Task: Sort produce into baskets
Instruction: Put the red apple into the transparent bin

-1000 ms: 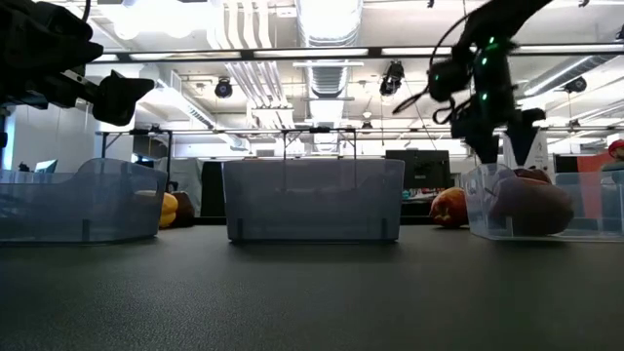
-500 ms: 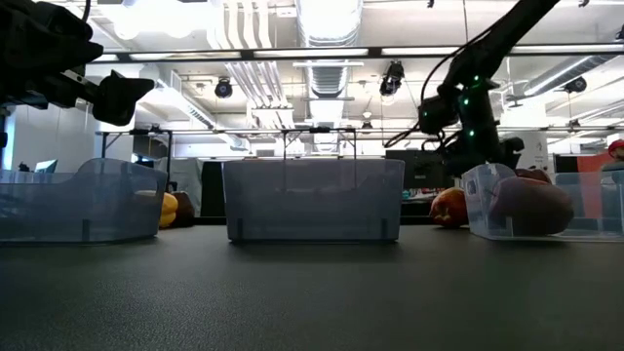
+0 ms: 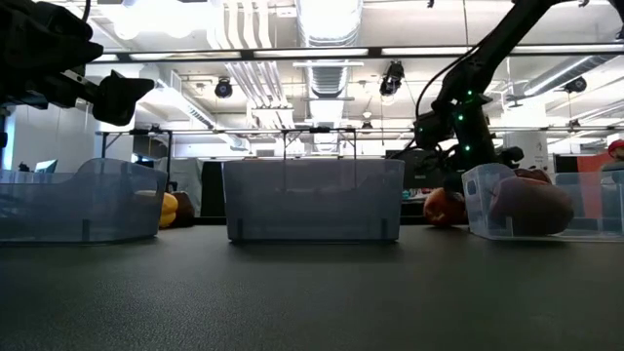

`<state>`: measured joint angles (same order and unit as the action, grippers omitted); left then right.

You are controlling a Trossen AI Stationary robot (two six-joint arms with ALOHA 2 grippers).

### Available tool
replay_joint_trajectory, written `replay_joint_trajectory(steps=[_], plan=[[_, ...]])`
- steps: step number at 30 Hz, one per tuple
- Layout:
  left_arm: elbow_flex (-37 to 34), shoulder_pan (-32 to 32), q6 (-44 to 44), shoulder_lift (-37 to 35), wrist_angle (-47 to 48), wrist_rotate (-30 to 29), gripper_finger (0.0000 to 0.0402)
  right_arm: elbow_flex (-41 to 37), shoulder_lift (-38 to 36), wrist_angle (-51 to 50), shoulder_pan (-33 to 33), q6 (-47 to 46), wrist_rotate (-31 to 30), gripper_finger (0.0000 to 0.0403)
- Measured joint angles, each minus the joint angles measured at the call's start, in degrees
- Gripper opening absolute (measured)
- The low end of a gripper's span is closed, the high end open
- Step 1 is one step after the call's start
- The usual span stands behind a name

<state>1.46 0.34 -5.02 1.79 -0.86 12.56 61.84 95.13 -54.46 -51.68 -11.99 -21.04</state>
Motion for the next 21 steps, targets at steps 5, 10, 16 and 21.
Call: replay_joint_trajectory(steps=[5,10,16,21], plan=[[0.0,0.0,0.0,0.0,0.0,0.0,0.0327,0.0,-0.5,-0.4,0.0,-0.5,0.0,0.0304],[0.0,0.0,0.0,0.0,0.0,0.0,0.0327,0.0,-2.6,-1.8,0.9,-1.0,0.2,0.0298],[0.0,0.0,0.0,0.0,0.0,0.0,0.0327,0.0,-7.2,-7.0,4.5,-3.2,2.5,0.0308],[0.0,0.0,0.0,0.0,0.0,0.0,0.0327,0.0,-13.1,-12.8,10.6,-7.4,4.6,0.0303]])
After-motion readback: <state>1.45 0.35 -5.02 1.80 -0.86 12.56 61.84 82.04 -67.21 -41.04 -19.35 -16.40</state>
